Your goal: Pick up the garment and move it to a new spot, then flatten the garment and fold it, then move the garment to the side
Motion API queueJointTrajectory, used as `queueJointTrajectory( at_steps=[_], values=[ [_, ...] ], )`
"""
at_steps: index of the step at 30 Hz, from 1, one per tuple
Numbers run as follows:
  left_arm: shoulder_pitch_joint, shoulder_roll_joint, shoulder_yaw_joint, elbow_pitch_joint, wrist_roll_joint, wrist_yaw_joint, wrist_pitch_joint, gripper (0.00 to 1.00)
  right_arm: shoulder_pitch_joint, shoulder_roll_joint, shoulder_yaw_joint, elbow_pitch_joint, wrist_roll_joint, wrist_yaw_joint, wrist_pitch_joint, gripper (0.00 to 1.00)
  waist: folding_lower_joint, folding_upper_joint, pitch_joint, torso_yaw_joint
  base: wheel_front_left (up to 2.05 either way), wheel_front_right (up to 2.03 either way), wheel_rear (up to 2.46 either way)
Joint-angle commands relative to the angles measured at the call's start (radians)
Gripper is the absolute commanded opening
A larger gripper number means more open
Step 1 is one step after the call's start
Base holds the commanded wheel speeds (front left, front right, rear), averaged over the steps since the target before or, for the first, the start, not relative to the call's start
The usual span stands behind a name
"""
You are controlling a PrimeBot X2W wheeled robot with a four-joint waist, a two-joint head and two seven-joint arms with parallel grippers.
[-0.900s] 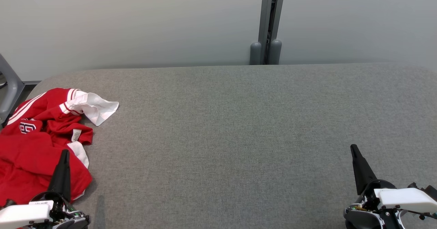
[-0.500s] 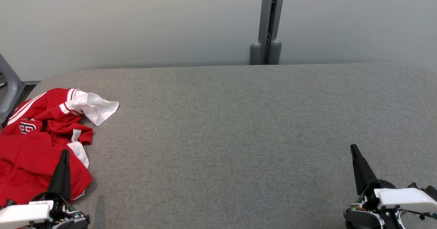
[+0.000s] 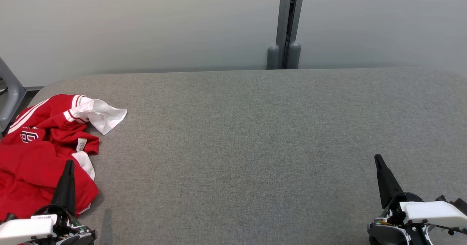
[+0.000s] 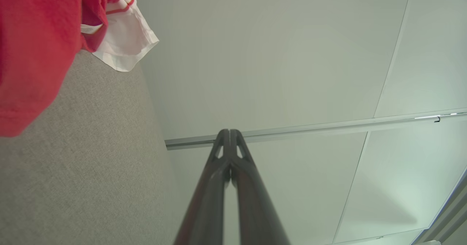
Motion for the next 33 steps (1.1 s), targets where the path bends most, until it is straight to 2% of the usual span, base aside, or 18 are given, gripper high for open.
queueJointTrajectory(
  at_steps=[1, 32, 33],
  values=[
    [-0.020, 0.005, 0.004, -0.005, -0.002, -0.002, 0.000, 0.00, -0.008, -0.006, -0.002, -0.005, 0.002, 0.001, -0.002, 0.00, 0.0000, 0.0000, 0.000, 0.000, 0.00, 0.00, 0.00],
    [-0.020, 0.005, 0.004, -0.005, -0.002, -0.002, 0.000, 0.00, -0.008, -0.006, -0.002, -0.005, 0.002, 0.001, -0.002, 0.00, 0.0000, 0.0000, 0.000, 0.000, 0.00, 0.00, 0.00],
    [0.002, -0.001, -0.001, 0.003, 0.000, 0.000, 0.000, 1.00, 0.001, 0.001, 0.001, 0.003, 0.000, 0.000, 0.000, 1.00, 0.0000, 0.0000, 0.000, 0.000, 0.00, 0.00, 0.00]
  ],
)
